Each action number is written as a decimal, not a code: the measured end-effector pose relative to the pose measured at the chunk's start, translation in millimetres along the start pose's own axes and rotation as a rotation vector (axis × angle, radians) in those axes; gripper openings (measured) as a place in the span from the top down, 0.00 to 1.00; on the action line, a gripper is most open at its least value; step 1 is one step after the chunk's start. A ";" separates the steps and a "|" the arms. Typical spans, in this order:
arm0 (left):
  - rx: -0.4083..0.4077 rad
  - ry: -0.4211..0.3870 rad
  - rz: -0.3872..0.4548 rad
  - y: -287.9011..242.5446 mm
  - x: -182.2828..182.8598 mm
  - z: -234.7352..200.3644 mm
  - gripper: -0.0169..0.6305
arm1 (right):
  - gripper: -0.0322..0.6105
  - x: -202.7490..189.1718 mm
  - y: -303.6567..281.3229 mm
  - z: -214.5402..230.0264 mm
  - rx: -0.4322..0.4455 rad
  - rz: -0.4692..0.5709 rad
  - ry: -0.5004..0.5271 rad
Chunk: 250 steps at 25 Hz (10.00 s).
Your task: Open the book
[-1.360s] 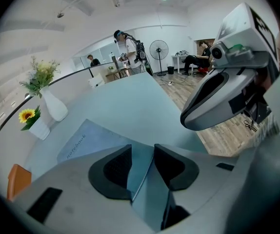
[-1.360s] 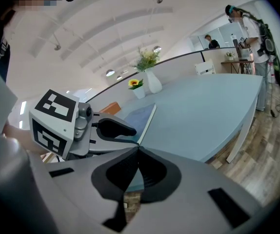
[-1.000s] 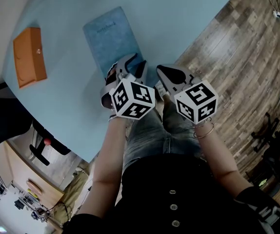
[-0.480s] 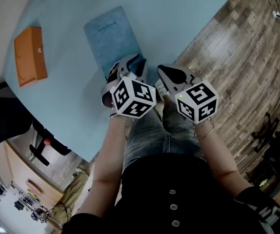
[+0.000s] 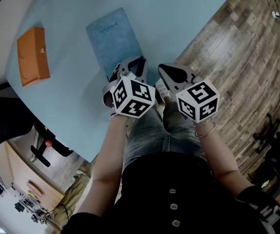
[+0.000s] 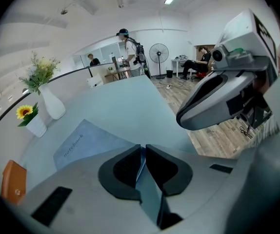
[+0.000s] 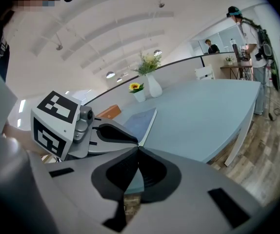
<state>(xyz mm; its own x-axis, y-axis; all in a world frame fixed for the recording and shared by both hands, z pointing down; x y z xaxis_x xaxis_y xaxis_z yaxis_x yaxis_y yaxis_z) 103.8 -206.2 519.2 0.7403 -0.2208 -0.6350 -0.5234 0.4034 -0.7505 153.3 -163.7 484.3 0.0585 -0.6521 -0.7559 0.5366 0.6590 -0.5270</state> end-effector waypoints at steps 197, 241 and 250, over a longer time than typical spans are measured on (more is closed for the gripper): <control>0.402 0.775 0.100 166.6 -188.1 -107.5 0.94 | 0.95 32.1 -107.2 -162.3 0.285 -0.136 0.363; 0.251 0.653 0.534 214.4 -54.3 -78.1 0.95 | 0.95 93.2 -34.1 -163.5 0.242 0.135 0.369; 0.207 0.689 0.548 211.0 -53.6 -62.3 0.95 | 0.95 86.5 -27.4 -161.3 0.231 0.157 0.363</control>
<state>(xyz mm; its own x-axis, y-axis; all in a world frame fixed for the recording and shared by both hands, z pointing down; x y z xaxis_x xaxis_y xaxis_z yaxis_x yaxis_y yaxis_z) -72.7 -164.6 383.4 -0.0419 -0.4067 -0.9126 -0.5930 0.7453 -0.3049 7.9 -177.7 370.7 -0.1222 -0.3503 -0.9286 0.7207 0.6120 -0.3257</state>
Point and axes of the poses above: the fingertips, and each gripper's own axes: y backward along the fingers, z to its right, x out of its top, the point moved 2 cm from there along y, backward along the fingers, and after that the axes turned 2 degrees about x, right-handed, at the moved point
